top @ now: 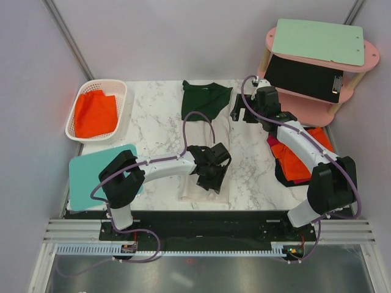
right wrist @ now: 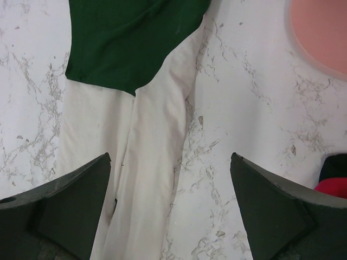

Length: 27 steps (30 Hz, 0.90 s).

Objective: Fold and stack the t-shirts
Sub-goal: Fold the tshirt

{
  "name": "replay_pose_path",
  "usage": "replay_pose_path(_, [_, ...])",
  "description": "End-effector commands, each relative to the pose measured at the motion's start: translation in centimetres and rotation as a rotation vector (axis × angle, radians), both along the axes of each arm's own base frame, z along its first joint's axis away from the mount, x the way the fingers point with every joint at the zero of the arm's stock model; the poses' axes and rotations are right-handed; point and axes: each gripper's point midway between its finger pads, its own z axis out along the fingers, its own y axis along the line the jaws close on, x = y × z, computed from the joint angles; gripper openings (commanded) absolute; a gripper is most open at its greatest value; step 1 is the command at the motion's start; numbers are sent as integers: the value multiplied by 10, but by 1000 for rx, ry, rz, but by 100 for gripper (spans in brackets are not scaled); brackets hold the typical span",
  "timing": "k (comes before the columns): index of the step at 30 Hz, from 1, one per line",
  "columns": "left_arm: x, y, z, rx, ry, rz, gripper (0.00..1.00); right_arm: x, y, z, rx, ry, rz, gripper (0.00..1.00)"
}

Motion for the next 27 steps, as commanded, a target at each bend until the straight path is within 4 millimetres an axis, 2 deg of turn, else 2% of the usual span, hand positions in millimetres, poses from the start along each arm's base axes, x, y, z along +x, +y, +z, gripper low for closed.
replay_pose_path(1, [1, 3, 1, 36, -5, 39, 52, -2, -5, 21, 41, -49, -7, 98])
replay_pose_path(2, [-1, 5, -2, 46, 1, 39, 49, -2, -7, 20, 42, -45, -10, 98])
replay_pose_path(3, [-2, 7, -3, 55, 4, 38, 36, -1, -8, 19, 43, -45, -13, 98])
replay_pose_path(5, [-2, 8, -3, 55, 3, 40, 22, -2, -10, 16, 45, -38, -13, 98])
replay_pose_path(6, [-2, 7, -2, 50, 0, 40, 10, -2, -11, 16, 47, -37, -15, 98])
replay_pose_path(7, [-1, 7, 0, 48, -3, 39, 3, -2, -13, 15, 48, -34, -19, 98])
replay_pose_path(14, [8, 13, 24, 31, -82, 70, 2, -7, -11, 7, 55, -11, 5, 98])
replay_pose_path(19, [3, 23, 41, 8, -90, 101, 2, -16, -3, -2, 82, 25, 44, 98])
replay_pose_path(22, [-2, 31, 35, 22, -75, 119, 2, -25, 2, -14, 105, 65, 76, 98])
replay_pose_path(27, [-16, 46, 9, 90, -13, 127, 2, -50, 6, -44, 125, 159, 111, 98])
